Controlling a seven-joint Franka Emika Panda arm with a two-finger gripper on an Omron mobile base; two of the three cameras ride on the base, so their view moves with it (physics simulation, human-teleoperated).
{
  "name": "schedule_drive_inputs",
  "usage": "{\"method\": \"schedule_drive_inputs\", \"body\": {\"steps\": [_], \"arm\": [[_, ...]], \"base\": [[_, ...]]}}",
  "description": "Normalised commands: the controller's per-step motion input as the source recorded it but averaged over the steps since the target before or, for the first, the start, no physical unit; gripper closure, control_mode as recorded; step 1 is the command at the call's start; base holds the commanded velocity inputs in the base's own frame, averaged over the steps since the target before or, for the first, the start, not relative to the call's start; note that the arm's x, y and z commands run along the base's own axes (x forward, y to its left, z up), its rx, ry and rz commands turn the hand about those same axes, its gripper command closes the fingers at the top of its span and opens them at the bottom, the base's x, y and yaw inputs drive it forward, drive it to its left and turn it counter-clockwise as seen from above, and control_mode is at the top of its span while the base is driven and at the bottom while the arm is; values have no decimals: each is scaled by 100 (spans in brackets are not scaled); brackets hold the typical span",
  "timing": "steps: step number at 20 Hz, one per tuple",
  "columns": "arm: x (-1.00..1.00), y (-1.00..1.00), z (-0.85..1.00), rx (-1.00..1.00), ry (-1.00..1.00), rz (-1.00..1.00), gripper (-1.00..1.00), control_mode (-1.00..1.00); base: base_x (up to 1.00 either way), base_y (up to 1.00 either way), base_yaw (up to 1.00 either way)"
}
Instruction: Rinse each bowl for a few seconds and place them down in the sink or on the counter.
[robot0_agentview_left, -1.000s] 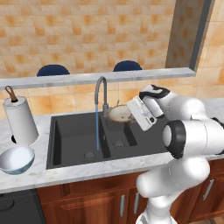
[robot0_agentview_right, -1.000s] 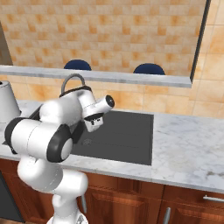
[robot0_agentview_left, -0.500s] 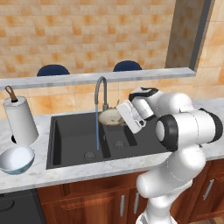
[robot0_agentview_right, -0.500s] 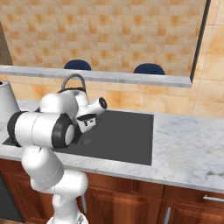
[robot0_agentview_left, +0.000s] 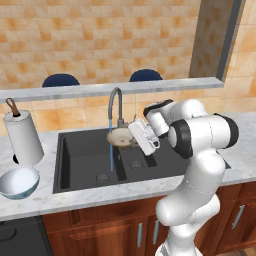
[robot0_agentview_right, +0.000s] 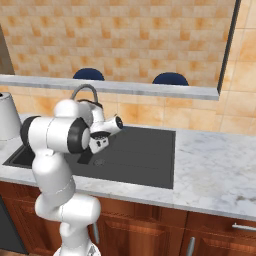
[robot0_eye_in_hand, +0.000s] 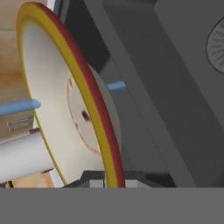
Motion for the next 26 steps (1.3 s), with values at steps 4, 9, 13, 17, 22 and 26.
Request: {"method": "schedule_drive_inputs", "body": {"steps": [4,9,13,17,22,26], "arm": [[34,14,-17,1,-2,9,100,-100],[35,12,-13,0,-2,8,100,-100],[1,-13,0,0,-8,9,100,-100],[-21,-35,0,0,-12,6,100,-100],[-21,-39,1,0,-8,1,100,-100],[-16,-36,0,0,-3,-5,100,-100]], "base": [[0,0,0],[0,0,0],[0,0,0],[0,0,0],[0,0,0],[0,0,0]]}}
